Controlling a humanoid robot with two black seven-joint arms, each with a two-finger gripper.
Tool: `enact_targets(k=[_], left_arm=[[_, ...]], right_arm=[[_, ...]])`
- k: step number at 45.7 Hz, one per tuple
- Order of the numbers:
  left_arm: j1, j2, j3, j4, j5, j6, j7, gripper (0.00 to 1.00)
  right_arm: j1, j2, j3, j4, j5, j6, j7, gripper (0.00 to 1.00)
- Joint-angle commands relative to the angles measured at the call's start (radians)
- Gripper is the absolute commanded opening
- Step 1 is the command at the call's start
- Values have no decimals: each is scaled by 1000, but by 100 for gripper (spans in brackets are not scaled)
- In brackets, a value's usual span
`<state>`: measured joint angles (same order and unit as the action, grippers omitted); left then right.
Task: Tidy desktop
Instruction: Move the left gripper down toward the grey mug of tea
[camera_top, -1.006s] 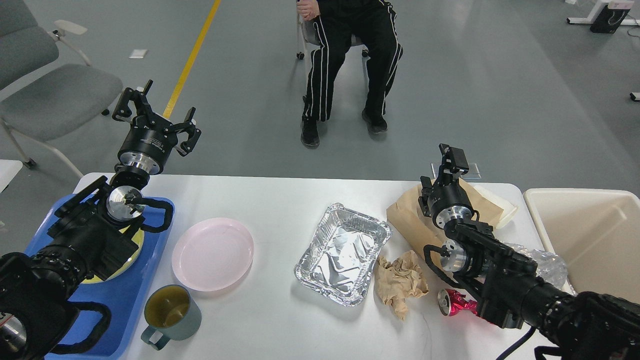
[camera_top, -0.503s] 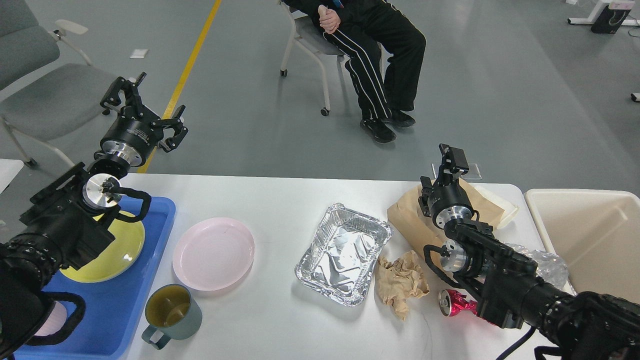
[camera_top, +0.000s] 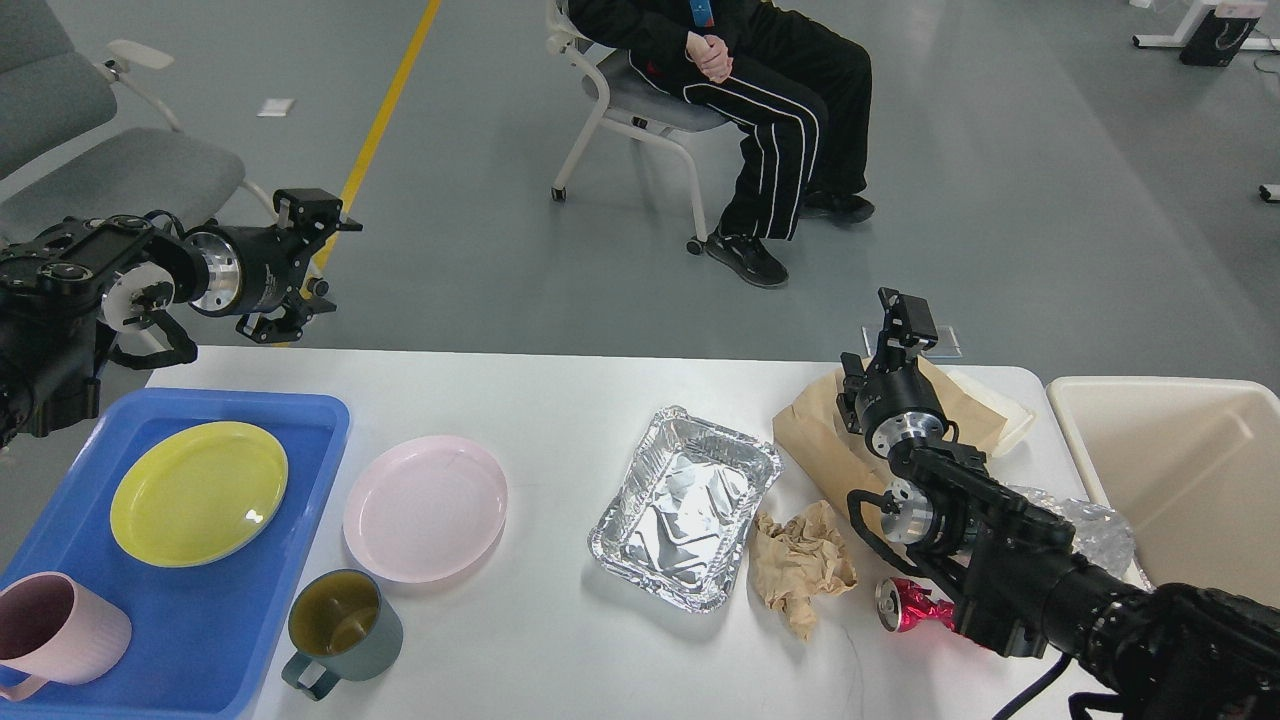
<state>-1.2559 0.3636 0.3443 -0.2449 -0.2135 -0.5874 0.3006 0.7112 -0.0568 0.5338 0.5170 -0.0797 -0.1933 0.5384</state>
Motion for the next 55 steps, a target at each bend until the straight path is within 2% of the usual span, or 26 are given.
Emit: enact_targets(k=[1,5,9,15,23,29,34,37,39,41,47,50,53,55], left_arm=[[-20,3,25,1,2,-104,234,96],[-23,-2,109,1,23,-158,357,96],[-65,-23,301,-5,31,-193,408,96],[-105,-44,544,-45,32,-264,410,96],[-142,-97,636,-77,34,-373,410,96],[-172,-130,728,-96,37,-373,393,96],[-172,-147,782,-96,39,-373,356,96],[-166,-149,786,-90,39,-373,286,96],[-165,-149,788,-85,39,-373,201,96],[-165,-149,791,-85,39,-373,91,96],[-163,-147,817,-85,43,-373,-285,96],[-168,-146,850,-88,66,-373,-447,96],[-175,-147,890,-91,101,-373,-553,96],[-181,-146,918,-94,129,-373,-586,96]], right_arm=[[-1,0,0,0,0,0,0,100],[-1,0,0,0,0,0,0,100],[1,0,0,0,0,0,0,100],[1,0,0,0,0,0,0,100],[1,0,0,0,0,0,0,100],[1,0,0,0,0,0,0,100],[1,0,0,0,0,0,0,100],[1,0,0,0,0,0,0,100],[1,0,0,0,0,0,0,100],[1,0,0,0,0,0,0,100],[1,0,0,0,0,0,0,100],[1,0,0,0,0,0,0,100],[1,2,0,0,0,0,0,100],[1,0,0,0,0,0,0,100]])
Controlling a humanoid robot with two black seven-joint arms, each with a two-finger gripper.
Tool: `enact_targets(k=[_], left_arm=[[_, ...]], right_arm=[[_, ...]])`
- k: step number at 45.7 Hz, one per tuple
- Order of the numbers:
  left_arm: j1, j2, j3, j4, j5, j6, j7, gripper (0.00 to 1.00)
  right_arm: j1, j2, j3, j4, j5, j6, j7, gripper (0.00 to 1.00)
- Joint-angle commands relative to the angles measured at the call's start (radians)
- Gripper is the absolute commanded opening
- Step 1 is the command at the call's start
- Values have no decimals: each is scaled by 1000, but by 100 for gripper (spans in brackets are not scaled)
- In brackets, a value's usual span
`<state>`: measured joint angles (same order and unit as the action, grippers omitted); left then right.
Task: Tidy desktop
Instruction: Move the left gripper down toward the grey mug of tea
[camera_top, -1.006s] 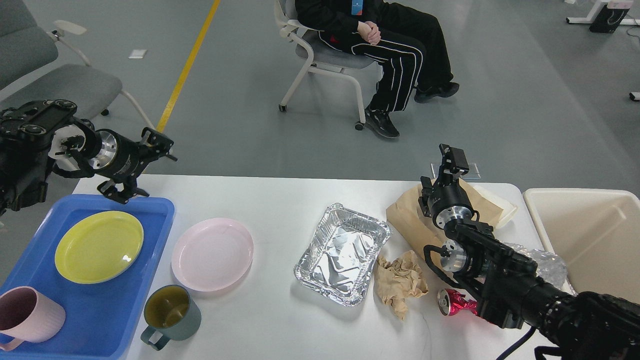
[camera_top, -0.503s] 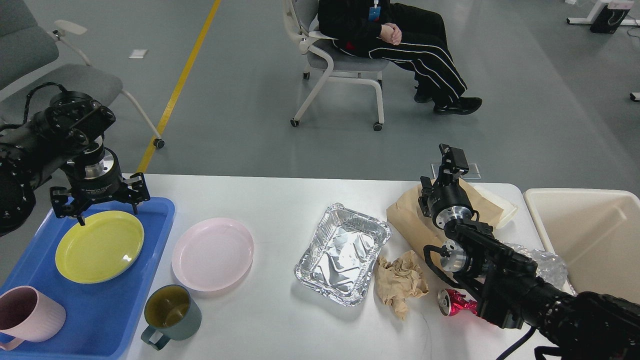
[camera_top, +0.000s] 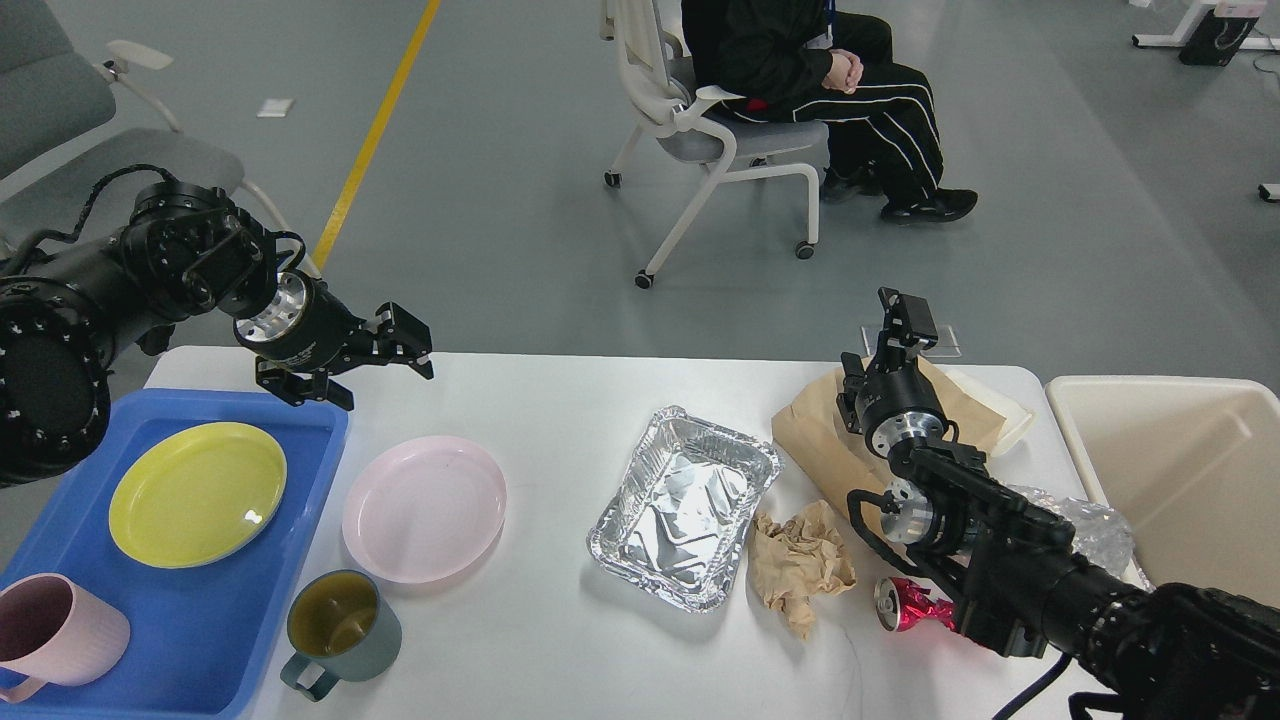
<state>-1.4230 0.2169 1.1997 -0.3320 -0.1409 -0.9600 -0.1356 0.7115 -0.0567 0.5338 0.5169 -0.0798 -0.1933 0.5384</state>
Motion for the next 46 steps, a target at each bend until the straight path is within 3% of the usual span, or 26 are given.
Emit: enact_targets(k=[1,13,24,46], left_arm=[[-22,-1,78,-8,72,0,-150,96],[-161,-50,192,-67,144,0,-136,96],[-267,-134,199,-217,198,0,-9,96],[-373,-176,201,-393,241,0,7,96]], right_arm=[[0,1,0,2,0,0,0,100],[0,1,0,2,0,0,0,100],[0,0,0,0,0,0,0,100],[0,0,0,0,0,0,0,100]])
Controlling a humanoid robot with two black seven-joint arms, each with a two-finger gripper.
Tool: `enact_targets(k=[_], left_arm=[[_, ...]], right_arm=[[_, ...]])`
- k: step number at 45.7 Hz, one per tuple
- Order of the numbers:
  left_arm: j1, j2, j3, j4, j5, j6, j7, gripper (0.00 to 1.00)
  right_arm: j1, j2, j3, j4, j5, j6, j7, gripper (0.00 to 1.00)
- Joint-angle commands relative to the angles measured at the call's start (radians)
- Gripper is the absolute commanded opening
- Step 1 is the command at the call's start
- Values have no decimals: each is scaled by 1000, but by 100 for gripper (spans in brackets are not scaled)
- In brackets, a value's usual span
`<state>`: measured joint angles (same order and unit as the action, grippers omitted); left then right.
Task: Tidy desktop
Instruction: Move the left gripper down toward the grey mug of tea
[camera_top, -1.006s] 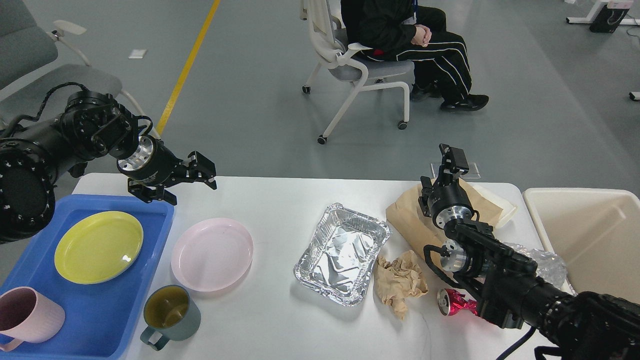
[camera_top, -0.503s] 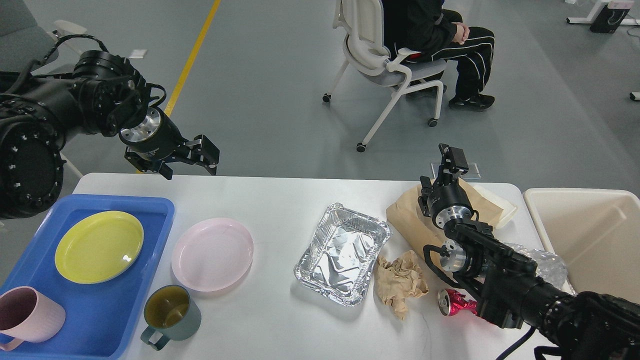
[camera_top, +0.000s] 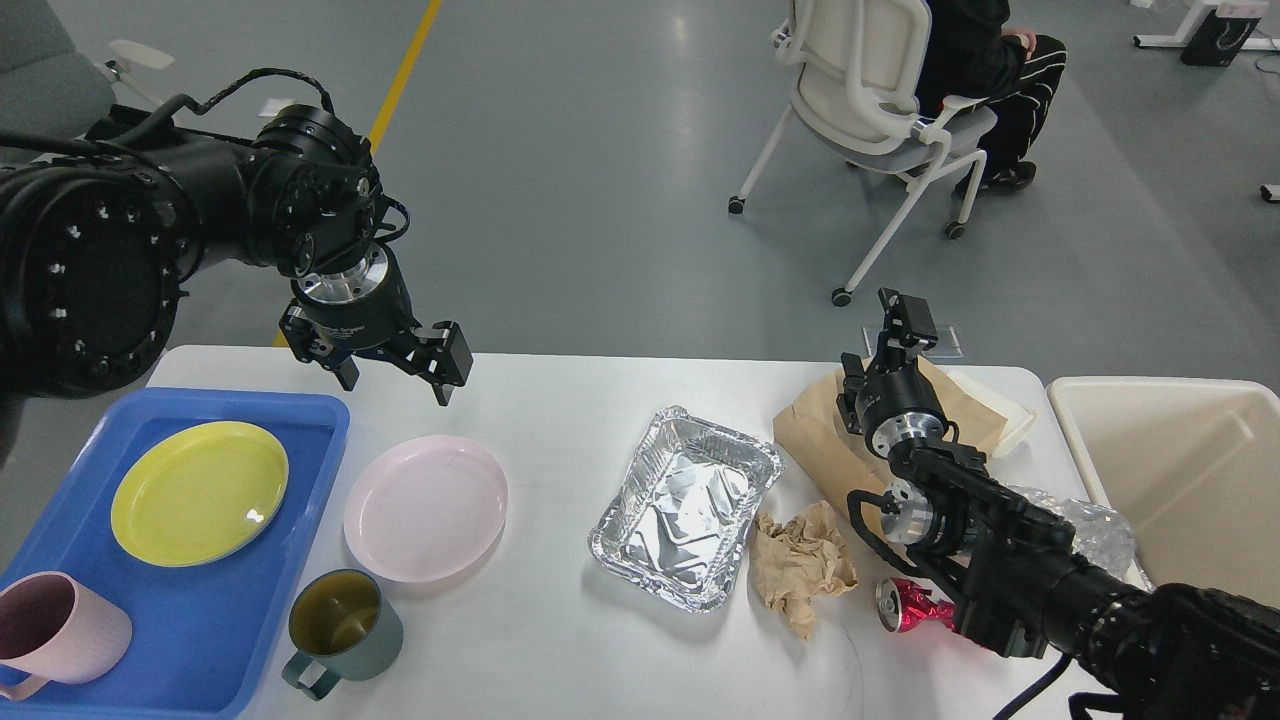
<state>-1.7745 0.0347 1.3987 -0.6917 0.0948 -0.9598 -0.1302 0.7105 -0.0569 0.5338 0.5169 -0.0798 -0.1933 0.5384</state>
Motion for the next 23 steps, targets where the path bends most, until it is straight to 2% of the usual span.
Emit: enact_targets(k=[1,12,23], left_arm=[[-22,8,3,-37,6,0,4,96],[-17,37,5,-71,14,0,7,96],[-17,42,5,-232,14,0,11,96]], right_arm=[[0,0,0,0,0,0,0,100],[1,0,0,0,0,0,0,100],[0,0,0,0,0,0,0,100]])
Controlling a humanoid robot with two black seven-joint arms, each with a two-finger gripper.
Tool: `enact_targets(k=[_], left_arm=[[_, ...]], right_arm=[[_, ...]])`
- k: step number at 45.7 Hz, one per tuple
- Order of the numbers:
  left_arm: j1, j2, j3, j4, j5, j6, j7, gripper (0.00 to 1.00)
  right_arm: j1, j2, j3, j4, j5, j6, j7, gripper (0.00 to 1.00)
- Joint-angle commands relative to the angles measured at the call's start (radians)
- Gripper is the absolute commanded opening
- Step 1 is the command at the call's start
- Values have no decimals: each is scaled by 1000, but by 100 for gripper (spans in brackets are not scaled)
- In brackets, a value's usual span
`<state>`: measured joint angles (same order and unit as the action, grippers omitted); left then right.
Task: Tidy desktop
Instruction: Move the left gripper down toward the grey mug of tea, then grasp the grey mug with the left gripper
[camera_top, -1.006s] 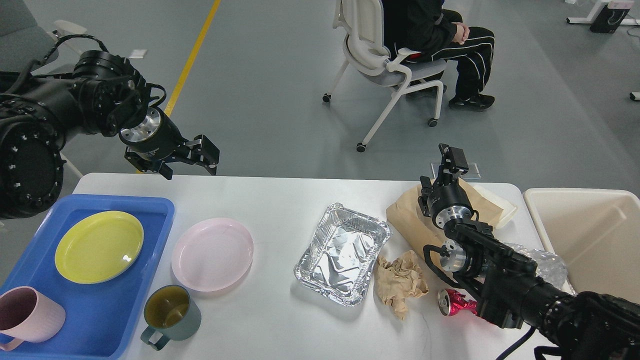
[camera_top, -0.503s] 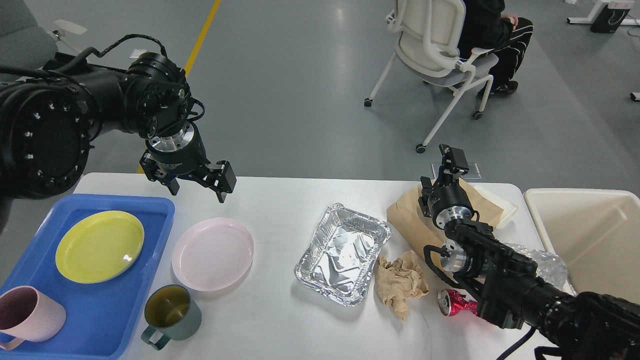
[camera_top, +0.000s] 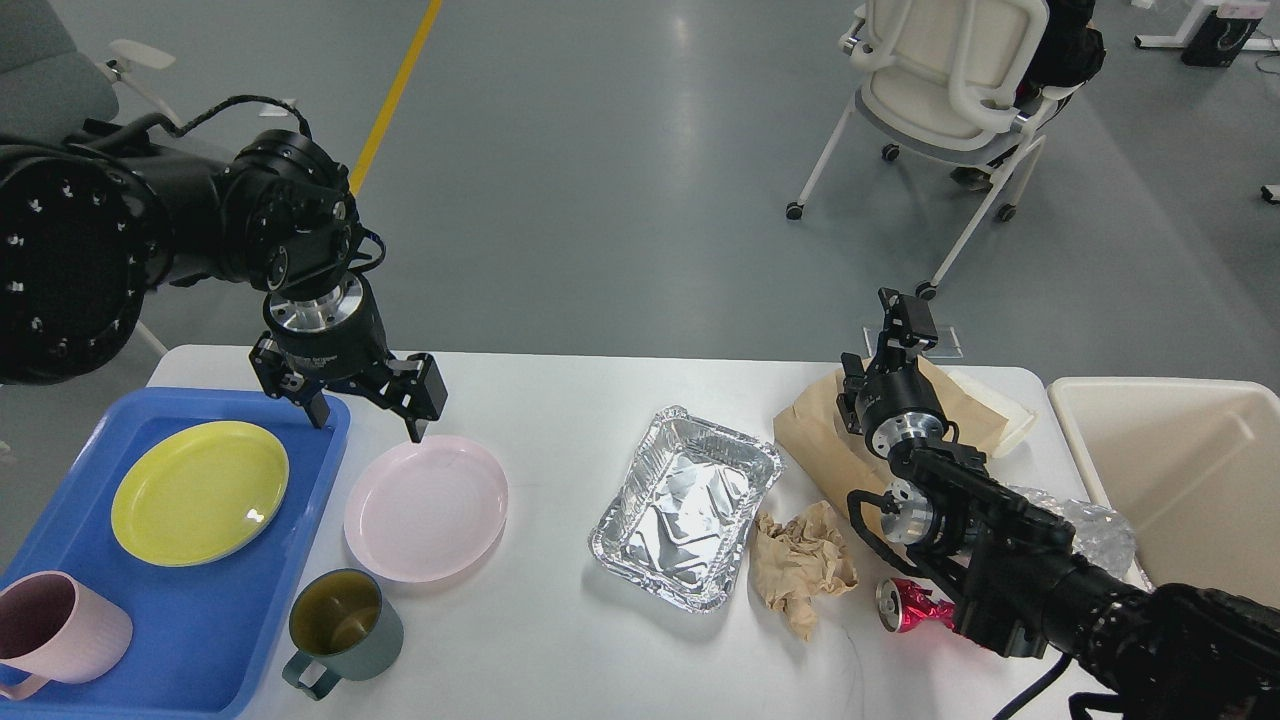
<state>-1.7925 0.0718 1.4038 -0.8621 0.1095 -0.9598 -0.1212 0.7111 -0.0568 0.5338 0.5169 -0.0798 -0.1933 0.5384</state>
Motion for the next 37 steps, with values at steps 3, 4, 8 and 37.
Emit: enact_targets(k=[3,4,8,37], left_arm=[[2,43,-2,-80,-1,0,0,96],[4,51,-2,-81,-1,0,0,96],[7,68,-2,-92,-1,0,0,96],[209,82,43,-81,-1,81,6,96]], right_arm=[[-1,0,0,0,0,0,0,100],[1,0,0,0,0,0,0,100],[1,0,0,0,0,0,0,100],[1,2,0,0,0,0,0,100]])
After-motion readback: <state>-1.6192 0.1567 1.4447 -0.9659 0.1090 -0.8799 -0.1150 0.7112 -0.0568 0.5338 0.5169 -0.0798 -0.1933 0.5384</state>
